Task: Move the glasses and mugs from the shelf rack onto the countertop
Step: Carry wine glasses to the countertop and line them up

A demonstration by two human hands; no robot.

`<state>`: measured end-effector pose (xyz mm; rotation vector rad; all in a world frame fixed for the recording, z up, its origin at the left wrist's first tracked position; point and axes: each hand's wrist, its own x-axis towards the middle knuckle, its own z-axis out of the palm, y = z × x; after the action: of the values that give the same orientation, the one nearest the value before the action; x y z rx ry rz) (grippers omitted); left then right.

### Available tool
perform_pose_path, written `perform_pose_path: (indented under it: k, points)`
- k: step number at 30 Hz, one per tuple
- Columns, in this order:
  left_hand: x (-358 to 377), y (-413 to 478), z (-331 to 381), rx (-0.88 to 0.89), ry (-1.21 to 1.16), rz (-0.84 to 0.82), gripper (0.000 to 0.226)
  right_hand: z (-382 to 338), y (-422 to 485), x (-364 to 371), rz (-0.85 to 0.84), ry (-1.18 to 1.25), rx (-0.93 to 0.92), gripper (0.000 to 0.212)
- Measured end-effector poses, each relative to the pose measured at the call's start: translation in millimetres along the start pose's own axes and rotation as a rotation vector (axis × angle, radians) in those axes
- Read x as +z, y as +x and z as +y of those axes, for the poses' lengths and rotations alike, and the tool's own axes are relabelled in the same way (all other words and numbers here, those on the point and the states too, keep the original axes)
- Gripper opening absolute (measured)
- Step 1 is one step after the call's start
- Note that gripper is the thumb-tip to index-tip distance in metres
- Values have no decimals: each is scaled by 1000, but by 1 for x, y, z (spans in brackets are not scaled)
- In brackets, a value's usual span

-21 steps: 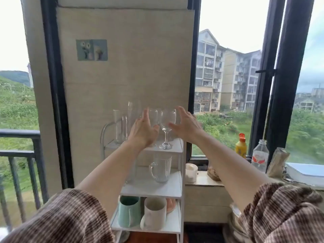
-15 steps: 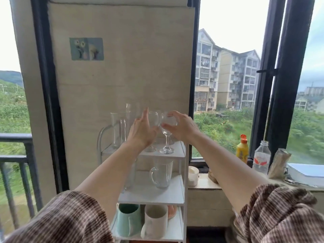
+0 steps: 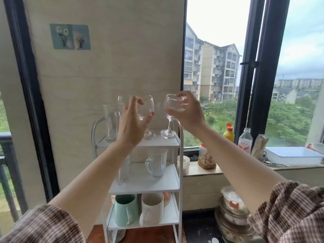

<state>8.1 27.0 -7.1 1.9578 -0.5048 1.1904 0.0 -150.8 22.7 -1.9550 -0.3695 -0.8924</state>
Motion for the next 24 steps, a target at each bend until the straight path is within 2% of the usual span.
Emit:
perform_pose_path:
  k: [3,7,12,15,18,24]
  points:
    - [-9,-3,22,57,-112,14,46,-6,-10,-28,56,57,40,67]
    - [-4,-15,57,42,-305,-52,70,-5,-33,-78,100,155,152,73]
    - [45,-46,105,-60,-569,-299,87,14,-82,-154,202,136,291,70]
    - [85,-75,141,-85,-661,-454,91,32,-118,-209,259,94,376,63]
    - [127,-108,185,-77,-717,-605,97,47,-156,-267,306,-3,434,67]
    - [203,-184,299,-49,-827,-802,94,59,-241,-402,402,-108,592,67]
